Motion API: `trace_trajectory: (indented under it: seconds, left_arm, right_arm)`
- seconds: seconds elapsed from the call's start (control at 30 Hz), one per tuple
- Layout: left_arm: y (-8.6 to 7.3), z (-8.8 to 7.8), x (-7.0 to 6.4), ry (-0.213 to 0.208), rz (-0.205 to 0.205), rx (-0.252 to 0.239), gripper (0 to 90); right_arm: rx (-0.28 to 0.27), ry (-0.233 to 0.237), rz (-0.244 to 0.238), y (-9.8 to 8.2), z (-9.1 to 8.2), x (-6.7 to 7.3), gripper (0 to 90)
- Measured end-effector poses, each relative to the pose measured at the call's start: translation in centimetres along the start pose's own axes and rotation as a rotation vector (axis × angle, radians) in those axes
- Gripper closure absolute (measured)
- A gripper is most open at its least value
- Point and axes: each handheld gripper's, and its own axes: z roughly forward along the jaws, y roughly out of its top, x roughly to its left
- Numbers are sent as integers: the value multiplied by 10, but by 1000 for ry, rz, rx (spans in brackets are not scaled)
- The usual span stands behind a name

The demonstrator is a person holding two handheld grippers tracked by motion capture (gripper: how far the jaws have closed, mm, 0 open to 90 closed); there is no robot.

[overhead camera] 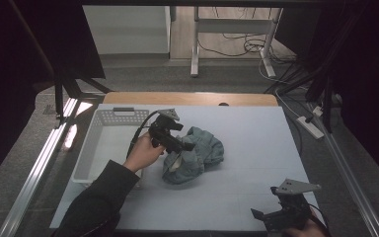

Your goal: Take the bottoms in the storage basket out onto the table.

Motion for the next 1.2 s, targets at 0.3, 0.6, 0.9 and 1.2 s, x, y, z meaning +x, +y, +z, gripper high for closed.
trace_trajectory:
  seconds: [0.3,0.6,0.9,1.2]
  left_arm:
    - [0,0,-9,15,29,14,0]
    - [-1,1,-20,15,46,28,0]
    - [-5,2,-26,6,52,54,0]
    - [-8,0,-30,-3,41,43,0]
  right_arm:
    - [-4,1,2,0,0,0,2]
    - [-4,1,1,0,0,0,2]
    - [-4,1,0,0,0,0,2]
    - [-5,-1,-1,0,0,0,2]
